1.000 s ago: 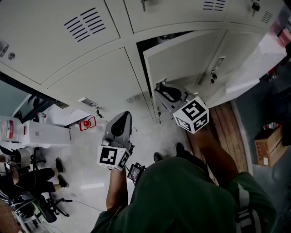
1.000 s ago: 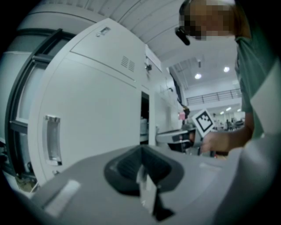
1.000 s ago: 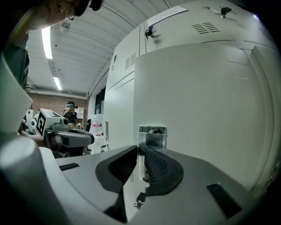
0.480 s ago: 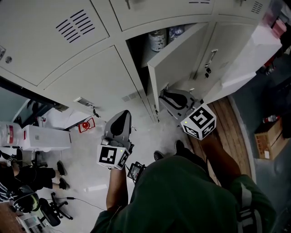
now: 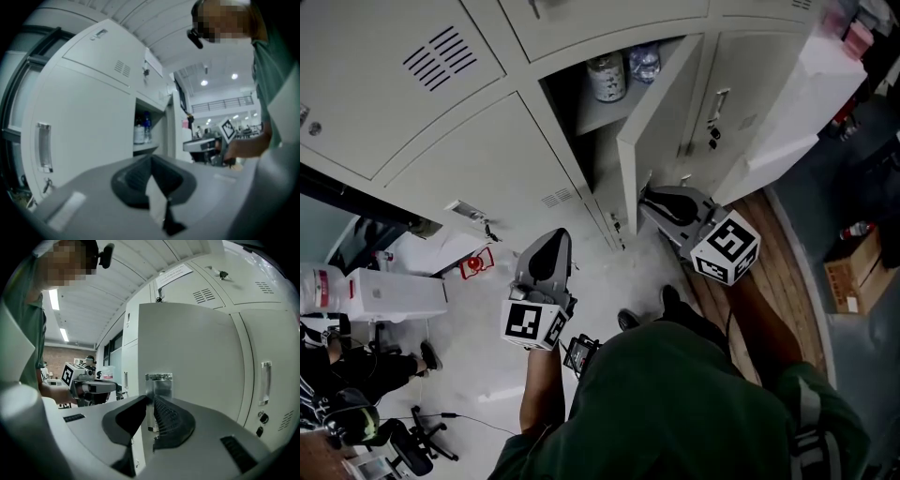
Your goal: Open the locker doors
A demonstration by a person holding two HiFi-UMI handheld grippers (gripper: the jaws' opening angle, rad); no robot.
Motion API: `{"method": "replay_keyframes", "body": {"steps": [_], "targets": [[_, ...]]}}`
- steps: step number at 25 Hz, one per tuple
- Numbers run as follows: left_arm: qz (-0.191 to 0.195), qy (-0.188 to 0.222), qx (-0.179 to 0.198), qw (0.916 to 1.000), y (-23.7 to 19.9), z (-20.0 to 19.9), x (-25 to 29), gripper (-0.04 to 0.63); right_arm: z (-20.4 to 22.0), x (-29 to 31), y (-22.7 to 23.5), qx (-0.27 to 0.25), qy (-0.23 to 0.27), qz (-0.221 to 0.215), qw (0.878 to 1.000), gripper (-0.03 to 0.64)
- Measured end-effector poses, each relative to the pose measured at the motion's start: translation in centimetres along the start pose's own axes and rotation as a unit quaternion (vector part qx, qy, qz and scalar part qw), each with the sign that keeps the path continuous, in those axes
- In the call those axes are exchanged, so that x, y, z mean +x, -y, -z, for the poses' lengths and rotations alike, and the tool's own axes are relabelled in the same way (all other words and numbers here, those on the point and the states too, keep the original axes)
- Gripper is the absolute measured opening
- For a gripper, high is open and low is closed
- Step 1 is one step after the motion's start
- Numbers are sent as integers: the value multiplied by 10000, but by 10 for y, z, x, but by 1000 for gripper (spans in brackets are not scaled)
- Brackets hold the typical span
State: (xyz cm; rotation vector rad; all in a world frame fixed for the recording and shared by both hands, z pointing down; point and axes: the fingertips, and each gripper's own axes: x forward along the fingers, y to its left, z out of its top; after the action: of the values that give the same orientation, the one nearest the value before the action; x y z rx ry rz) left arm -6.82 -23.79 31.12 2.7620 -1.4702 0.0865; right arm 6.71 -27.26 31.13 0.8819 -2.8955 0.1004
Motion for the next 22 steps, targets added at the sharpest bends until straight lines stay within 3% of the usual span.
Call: {"method": "replay_keyframes", "body": {"steps": [7, 9, 12, 20, 22], "targets": [[93, 32, 31, 9999, 9, -2, -4, 0, 4, -31, 4, -50, 143, 23, 9999, 46], [139, 30, 44, 9999, 13, -2, -5, 0, 6, -41, 8, 7, 196, 132, 9997, 3], [236, 24, 70, 9997, 21, -1, -5, 0, 6, -52, 6, -91, 203, 182, 9996, 3], [410, -5, 183, 9990, 41, -3, -9, 0, 2, -58, -9, -429, 417, 898, 9942, 8], [383, 25, 191, 9991, 40, -5, -12, 0, 6, -53, -12, -424, 387, 1041, 9929, 62]]}}
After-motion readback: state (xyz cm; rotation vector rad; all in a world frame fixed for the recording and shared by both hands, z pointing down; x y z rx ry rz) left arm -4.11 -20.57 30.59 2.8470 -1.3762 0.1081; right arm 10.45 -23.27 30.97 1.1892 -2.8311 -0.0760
